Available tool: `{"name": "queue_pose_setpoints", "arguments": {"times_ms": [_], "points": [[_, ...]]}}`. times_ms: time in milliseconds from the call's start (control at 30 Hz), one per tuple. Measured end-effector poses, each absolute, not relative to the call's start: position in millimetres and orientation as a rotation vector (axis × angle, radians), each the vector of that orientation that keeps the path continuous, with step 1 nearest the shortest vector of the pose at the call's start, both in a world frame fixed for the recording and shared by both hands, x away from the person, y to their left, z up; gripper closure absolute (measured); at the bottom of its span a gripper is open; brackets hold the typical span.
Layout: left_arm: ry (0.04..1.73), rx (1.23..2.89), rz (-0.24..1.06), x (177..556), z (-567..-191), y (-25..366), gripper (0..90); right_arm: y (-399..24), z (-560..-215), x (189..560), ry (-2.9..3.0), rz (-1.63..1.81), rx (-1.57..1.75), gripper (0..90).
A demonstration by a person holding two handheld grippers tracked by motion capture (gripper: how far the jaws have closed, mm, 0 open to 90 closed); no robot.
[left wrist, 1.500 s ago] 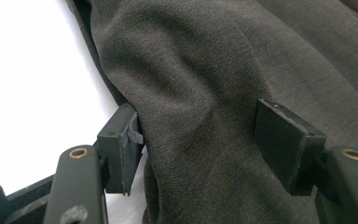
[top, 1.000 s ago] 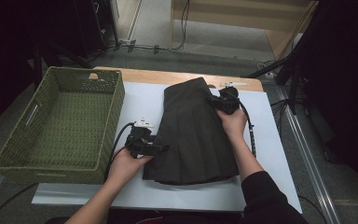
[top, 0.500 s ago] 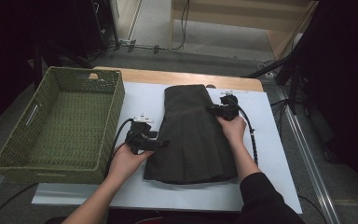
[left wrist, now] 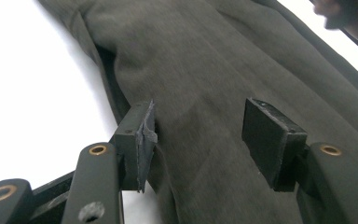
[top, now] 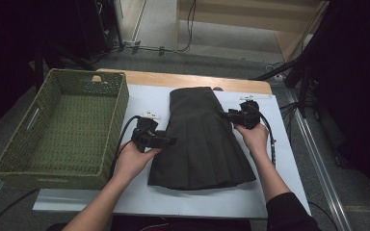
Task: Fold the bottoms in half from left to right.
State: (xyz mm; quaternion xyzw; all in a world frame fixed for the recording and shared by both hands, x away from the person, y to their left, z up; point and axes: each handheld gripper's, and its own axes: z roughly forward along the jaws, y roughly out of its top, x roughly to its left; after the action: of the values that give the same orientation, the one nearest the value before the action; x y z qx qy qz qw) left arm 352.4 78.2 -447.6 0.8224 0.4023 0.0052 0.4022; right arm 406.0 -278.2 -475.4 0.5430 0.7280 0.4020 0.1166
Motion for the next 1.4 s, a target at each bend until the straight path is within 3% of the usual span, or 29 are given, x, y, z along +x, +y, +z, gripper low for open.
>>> {"name": "queue_pose_setpoints", "arguments": {"times_ms": [267, 400, 800, 1400], "points": [[1.006, 2.083, 0.024, 366, -443, 72, 51.9, -277, -469, 387, 2.146, 1.213, 1.531, 50.4], [0.970, 2.086, 0.026, 371, -441, 68, 58.4, -275, -466, 380, 2.157, 1.229, 1.508, 53.6], [0.900, 2.114, 0.080, 402, -448, 44, 88.3, -250, -472, 379, 2.218, 1.258, 1.486, 83.0], [0.925, 2.154, 0.052, 400, -498, 26, 90.0, -232, -513, 381, 2.278, 1.155, 1.456, 87.5]]}}
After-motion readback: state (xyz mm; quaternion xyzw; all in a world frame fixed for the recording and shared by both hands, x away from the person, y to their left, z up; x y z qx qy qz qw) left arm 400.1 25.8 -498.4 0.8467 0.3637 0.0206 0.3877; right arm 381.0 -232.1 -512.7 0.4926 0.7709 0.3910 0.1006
